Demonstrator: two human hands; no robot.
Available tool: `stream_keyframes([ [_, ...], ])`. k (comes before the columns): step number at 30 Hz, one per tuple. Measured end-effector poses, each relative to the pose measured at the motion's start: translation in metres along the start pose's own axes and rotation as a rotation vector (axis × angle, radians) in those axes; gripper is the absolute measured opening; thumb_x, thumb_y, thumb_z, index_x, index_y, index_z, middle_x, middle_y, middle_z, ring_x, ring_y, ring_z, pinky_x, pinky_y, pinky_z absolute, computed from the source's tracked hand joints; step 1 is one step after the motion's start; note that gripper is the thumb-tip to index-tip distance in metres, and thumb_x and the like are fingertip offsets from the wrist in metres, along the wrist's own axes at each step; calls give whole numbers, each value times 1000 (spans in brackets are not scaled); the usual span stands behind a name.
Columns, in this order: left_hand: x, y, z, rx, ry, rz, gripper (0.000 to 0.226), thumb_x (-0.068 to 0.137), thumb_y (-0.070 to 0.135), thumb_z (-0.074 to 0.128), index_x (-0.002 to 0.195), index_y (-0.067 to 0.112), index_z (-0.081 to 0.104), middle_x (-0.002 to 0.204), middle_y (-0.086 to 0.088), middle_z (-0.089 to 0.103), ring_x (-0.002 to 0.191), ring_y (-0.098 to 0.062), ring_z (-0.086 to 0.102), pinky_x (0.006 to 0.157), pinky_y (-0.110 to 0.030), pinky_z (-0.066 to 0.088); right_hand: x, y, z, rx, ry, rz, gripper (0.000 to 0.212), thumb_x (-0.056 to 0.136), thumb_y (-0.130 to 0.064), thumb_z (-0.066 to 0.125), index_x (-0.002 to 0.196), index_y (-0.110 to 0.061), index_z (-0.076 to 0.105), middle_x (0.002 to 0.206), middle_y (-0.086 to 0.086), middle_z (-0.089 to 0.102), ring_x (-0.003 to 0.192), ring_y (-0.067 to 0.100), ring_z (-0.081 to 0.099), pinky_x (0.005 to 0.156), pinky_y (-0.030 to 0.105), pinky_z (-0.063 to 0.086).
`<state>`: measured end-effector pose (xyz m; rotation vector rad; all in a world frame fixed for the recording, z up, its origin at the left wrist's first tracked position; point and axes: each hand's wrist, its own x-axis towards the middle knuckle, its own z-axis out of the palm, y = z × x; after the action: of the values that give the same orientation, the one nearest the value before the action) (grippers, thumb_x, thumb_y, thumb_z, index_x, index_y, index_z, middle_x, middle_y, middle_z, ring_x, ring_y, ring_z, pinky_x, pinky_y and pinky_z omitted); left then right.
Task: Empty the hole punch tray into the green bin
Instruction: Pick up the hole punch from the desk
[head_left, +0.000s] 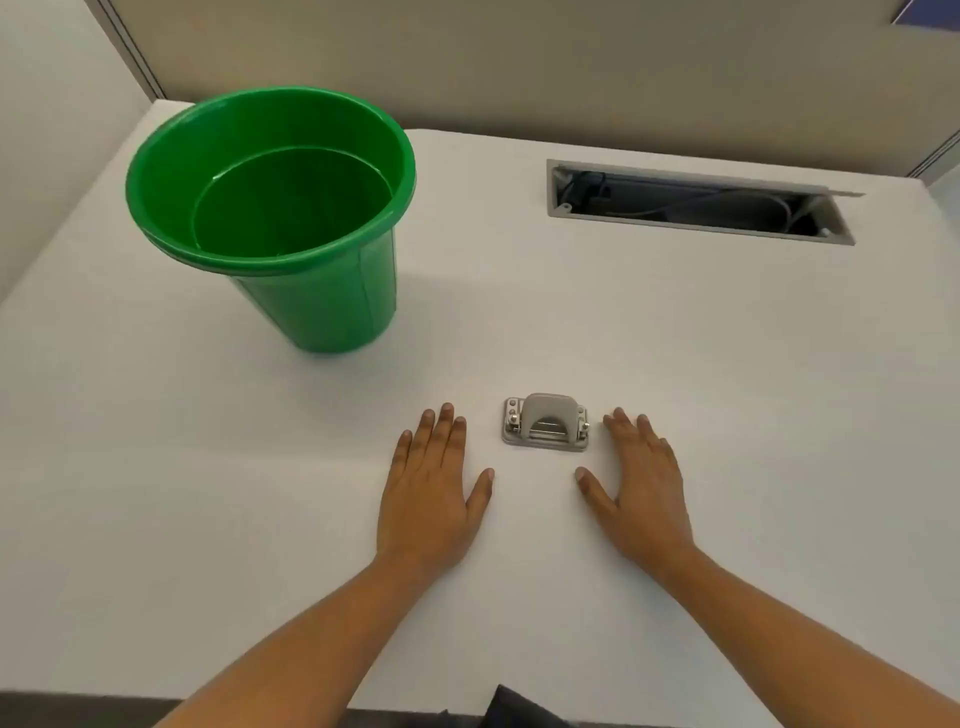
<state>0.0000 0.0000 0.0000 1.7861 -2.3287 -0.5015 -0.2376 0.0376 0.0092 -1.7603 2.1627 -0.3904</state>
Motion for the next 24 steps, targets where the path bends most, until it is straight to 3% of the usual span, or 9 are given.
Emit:
stream_keyframes([
  [5, 4, -4, 4, 19, 43, 24, 69, 96, 53, 30, 153, 13, 28, 164, -3, 19, 152, -19, 12, 123, -40, 11, 18, -28, -3, 359, 41, -15, 53, 93, -37, 59, 141, -17, 48, 154, 5, 43, 145, 20, 33, 118, 40, 27],
  [9, 4, -7, 4, -25, 34, 35, 68, 95, 50, 36, 151, 13, 32, 163, -3, 21, 151, -20, 14, 123, -38, 8, 36, -41, -4, 346, 53, 22, 45, 89, -29, 66, 129, -12, 55, 131, 4, 61, 119, 21, 56, 96, 18, 38],
  [11, 6, -6, 1, -107, 16, 28, 66, 94, 47, 42, 151, 15, 32, 163, -2, 22, 152, -19, 12, 122, -36, 4, 44, -46, -8, 372, 45, 86, 38, 85, -25, 71, 119, -10, 61, 115, 0, 63, 102, 16, 57, 78, 2, 37],
  [13, 8, -3, -6, -232, 3, 19, 63, 94, 43, 47, 150, 16, 33, 163, 0, 24, 151, -17, 12, 122, -35, 4, 48, -50, -14, 416, 9, 112, 32, 83, -23, 74, 111, -11, 65, 104, -2, 65, 91, 13, 57, 71, -2, 38],
  [15, 13, 2, -17, -363, 12, 14, 61, 93, 41, 53, 148, 18, 37, 162, 2, 27, 150, -14, 15, 121, -32, 12, 50, -53, -18, 426, -39, 91, 24, 83, -23, 74, 104, -14, 69, 99, -2, 69, 84, 11, 60, 72, 6, 43],
  [18, 23, 9, -37, -482, -15, 24, 68, 89, 47, 60, 148, 24, 36, 162, 6, 26, 149, -12, 20, 118, -32, 22, 50, -63, -25, 416, -134, 66, 13, 82, -23, 74, 90, -14, 69, 95, 0, 72, 82, 16, 65, 73, 35, 59],
  [21, 33, 13, -59, -628, -106, 42, 78, 82, 52, 67, 148, 28, 34, 157, 7, 36, 140, -12, 37, 113, -32, 35, 49, -77, -36, 453, -238, 39, 11, 81, -24, 74, 85, -15, 68, 96, 2, 75, 79, 18, 69, 69, 36, 61],
  [24, 43, 9, -81, -666, -237, 56, 75, 76, 50, 74, 141, 29, 44, 129, 6, 62, 114, -13, 60, 93, -32, 52, 48, -93, -51, 532, -323, 32, 11, 81, -20, 72, 80, -12, 65, 90, 12, 77, 73, 20, 70, 60, 31, 57],
])
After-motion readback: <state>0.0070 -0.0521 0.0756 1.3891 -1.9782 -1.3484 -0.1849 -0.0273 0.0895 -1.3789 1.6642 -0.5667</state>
